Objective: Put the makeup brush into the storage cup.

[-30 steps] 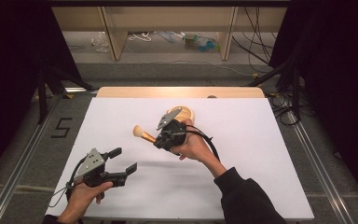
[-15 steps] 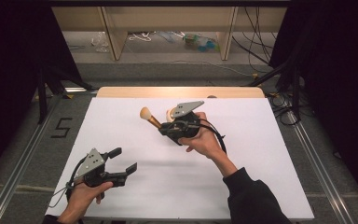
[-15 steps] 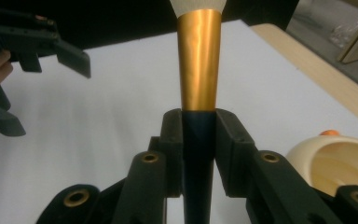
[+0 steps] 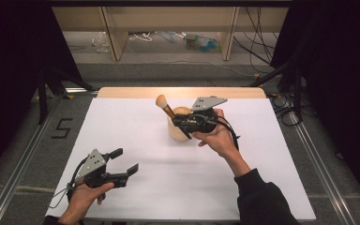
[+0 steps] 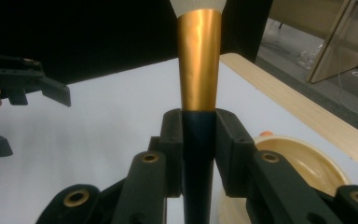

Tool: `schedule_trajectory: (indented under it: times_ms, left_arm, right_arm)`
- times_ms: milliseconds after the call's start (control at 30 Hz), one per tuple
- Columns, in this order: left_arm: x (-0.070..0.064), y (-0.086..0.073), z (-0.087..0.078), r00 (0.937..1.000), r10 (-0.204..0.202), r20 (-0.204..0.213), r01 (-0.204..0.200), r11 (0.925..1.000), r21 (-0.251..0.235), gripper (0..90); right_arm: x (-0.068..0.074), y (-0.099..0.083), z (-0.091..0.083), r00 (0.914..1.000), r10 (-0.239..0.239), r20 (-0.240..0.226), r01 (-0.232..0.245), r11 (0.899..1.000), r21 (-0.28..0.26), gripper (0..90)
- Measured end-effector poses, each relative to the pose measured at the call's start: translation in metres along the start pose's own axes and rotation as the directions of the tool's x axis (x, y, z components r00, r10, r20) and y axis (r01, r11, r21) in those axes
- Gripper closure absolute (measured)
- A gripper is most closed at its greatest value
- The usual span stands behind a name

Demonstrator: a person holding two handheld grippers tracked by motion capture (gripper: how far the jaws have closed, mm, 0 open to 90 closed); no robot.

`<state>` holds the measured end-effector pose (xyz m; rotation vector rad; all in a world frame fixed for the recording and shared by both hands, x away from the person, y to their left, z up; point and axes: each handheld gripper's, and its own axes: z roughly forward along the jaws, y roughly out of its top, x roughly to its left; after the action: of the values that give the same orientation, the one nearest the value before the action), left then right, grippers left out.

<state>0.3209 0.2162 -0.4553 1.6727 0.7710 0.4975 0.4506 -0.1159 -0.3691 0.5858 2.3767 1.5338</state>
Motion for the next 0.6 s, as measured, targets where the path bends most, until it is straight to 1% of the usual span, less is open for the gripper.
schedule_trajectory:
  times_ms: [33,67,100,167,200,233,267,300,333,400,433,467,500,533,600]
  left_arm:
    - [-0.001,0.000,0.000,1.0000,-0.008,-0.001,0.008,1.0000,-0.002,16.0]
    - [0.000,0.000,0.000,1.0000,-0.006,0.004,0.006,1.0000,-0.008,16.0]
    - [0.000,0.000,0.000,1.0000,-0.003,-0.001,0.003,1.0000,-0.005,16.0]
    - [0.000,0.000,0.001,1.0000,-0.003,0.006,0.003,0.9999,-0.011,16.0]
    - [0.000,0.000,0.000,1.0000,-0.003,-0.005,0.003,1.0000,-0.001,15.9]
    - [0.000,0.000,0.000,1.0000,-0.005,-0.003,0.005,1.0000,-0.003,16.0]
    - [0.000,0.000,0.000,1.0000,-0.005,0.002,0.005,1.0000,-0.008,15.9]
    - [0.000,0.001,0.000,1.0000,0.009,0.000,-0.009,0.9999,-0.004,15.9]
    - [-0.001,0.001,-0.001,1.0000,0.006,-0.001,-0.006,1.0000,-0.004,16.0]
    - [0.000,0.001,-0.001,1.0000,0.007,-0.002,-0.007,0.9999,-0.007,16.0]
    - [0.000,0.001,-0.001,1.0000,0.008,-0.002,-0.008,0.9999,-0.007,16.0]
    - [0.000,0.000,0.000,1.0000,0.001,-0.002,-0.001,1.0000,-0.005,16.0]
    - [0.000,0.000,0.000,1.0000,-0.003,-0.002,0.003,1.0000,-0.004,16.0]
    - [0.000,0.000,0.000,1.0000,0.009,0.000,-0.009,1.0000,-0.004,16.0]
    - [0.000,0.001,0.000,1.0000,0.006,-0.001,-0.006,1.0000,-0.006,16.0]
  right_arm:
    - [-0.002,0.000,-0.001,1.0000,-0.008,0.004,0.008,1.000,-0.005,74.7]
    - [-0.002,0.000,-0.002,1.0000,0.008,0.000,-0.008,1.000,0.000,74.7]
    - [-0.002,0.000,-0.002,0.9999,0.010,0.004,-0.010,1.000,-0.013,74.7]
    - [-0.004,0.000,-0.002,0.9999,0.006,0.008,-0.006,1.000,-0.017,74.7]
    - [-0.005,0.000,-0.002,0.9999,0.008,0.009,-0.008,1.000,-0.018,74.7]
    - [-0.006,0.000,-0.001,0.9999,0.011,0.011,-0.011,1.000,-0.020,74.7]
    - [-0.007,0.000,-0.001,0.9998,0.002,0.021,-0.001,0.999,-0.038,74.7]
    - [-0.007,0.000,-0.001,0.9997,0.012,0.020,-0.011,0.999,-0.037,74.7]
    - [-0.007,0.000,-0.001,0.9997,0.016,0.020,-0.016,0.999,-0.036,74.7]
    - [-0.010,0.001,-0.001,0.9997,0.015,0.022,-0.013,0.998,-0.054,74.7]
    - [-0.011,0.001,-0.001,0.9994,0.020,0.027,-0.018,0.998,-0.052,74.7]
    - [-0.012,0.001,-0.001,0.9988,0.028,0.039,-0.026,0.998,-0.061,74.7]
    - [-0.012,0.001,-0.001,0.9988,0.028,0.039,-0.026,0.998,-0.061,74.7]
    - [-0.014,0.000,-0.002,0.9988,0.023,0.043,-0.020,0.998,-0.066,74.7]
    - [-0.016,0.000,-0.002,0.9983,0.035,0.047,-0.031,0.997,-0.077,74.7]
